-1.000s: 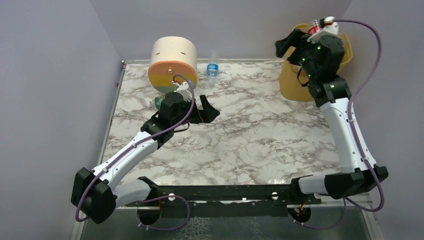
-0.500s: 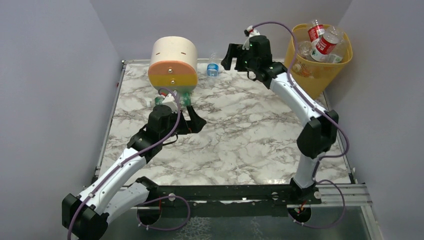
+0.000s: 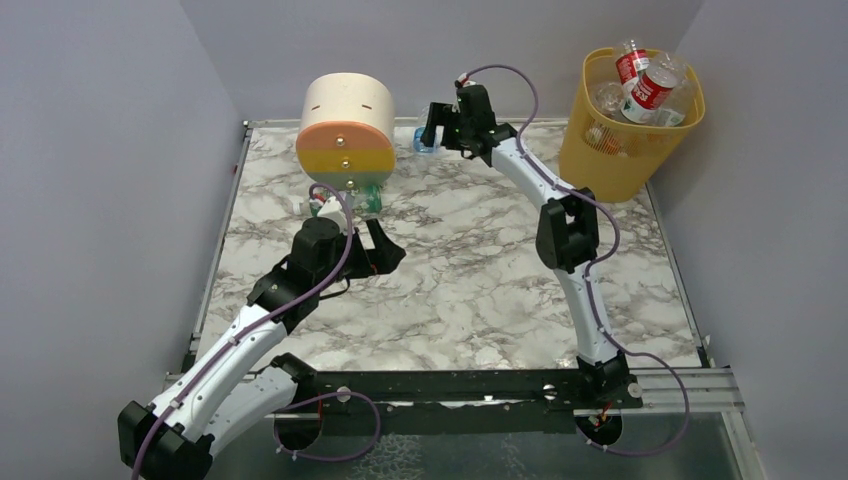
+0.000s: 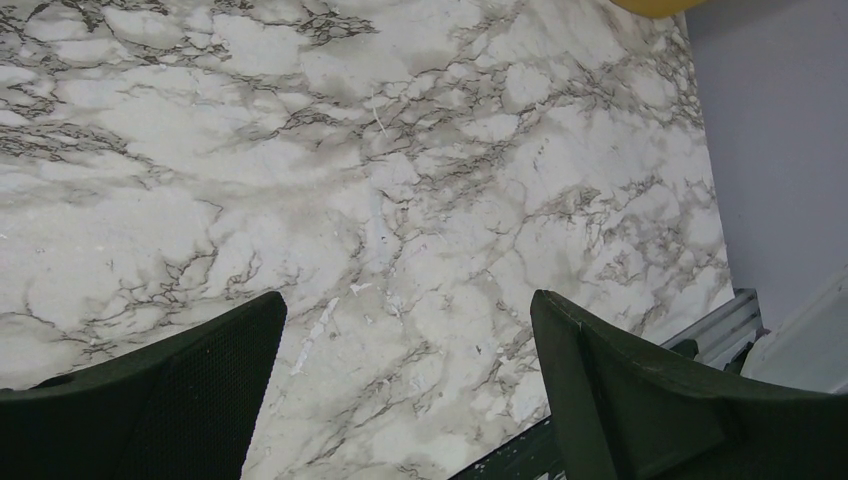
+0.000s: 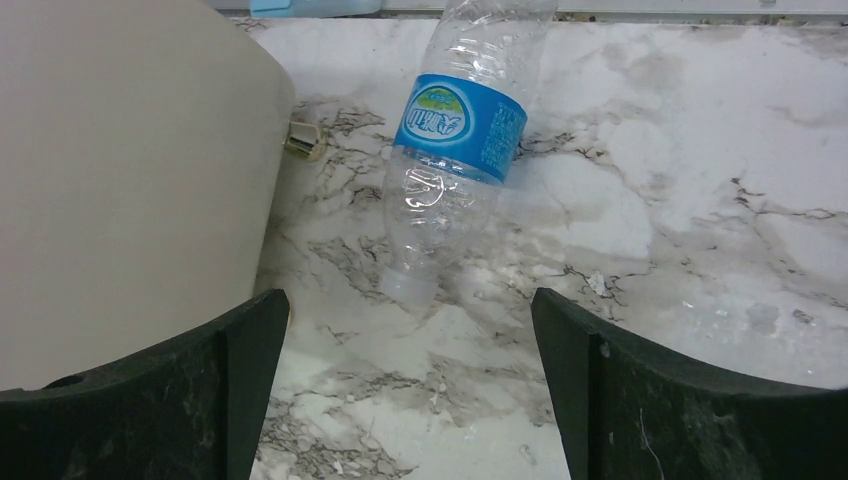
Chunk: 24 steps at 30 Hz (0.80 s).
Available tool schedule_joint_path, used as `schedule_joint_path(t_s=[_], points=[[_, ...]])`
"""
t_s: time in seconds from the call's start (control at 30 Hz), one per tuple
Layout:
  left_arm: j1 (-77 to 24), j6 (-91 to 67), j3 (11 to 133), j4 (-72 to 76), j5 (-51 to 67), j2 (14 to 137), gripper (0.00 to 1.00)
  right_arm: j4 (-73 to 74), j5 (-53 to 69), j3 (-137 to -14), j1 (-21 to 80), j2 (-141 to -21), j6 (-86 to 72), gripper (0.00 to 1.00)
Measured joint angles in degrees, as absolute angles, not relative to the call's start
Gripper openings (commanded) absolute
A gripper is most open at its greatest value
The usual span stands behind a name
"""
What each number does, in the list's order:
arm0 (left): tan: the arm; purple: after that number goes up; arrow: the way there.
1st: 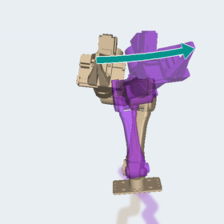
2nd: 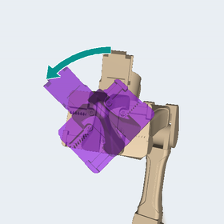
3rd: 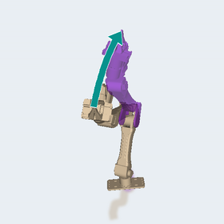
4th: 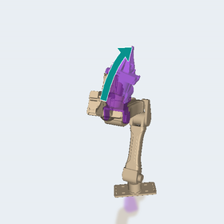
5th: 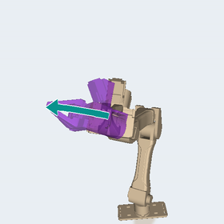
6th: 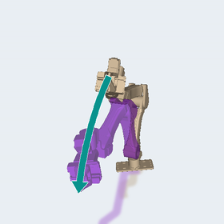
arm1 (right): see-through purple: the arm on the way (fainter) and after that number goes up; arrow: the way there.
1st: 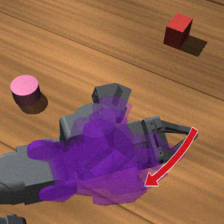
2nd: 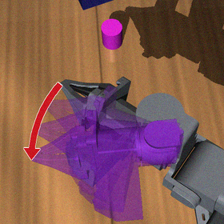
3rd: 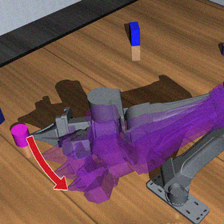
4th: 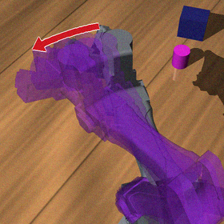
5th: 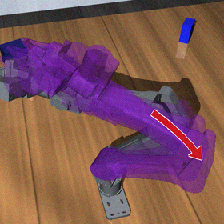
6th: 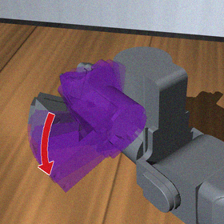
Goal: Put the plastic bottles in the bin
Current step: Adjust the plastic bottle at the center of the board.
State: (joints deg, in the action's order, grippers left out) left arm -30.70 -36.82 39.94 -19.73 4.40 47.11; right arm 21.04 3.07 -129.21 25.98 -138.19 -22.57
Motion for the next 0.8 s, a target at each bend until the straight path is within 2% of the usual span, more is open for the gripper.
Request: schedule_joint_path(t_s=[0.8], points=[[-30.7, -37.32, 39.94, -21.63, 3.95, 47.68, 0.99, 7.68, 3.14, -129.29, 26.26, -150.89, -34.5, 0.95]])
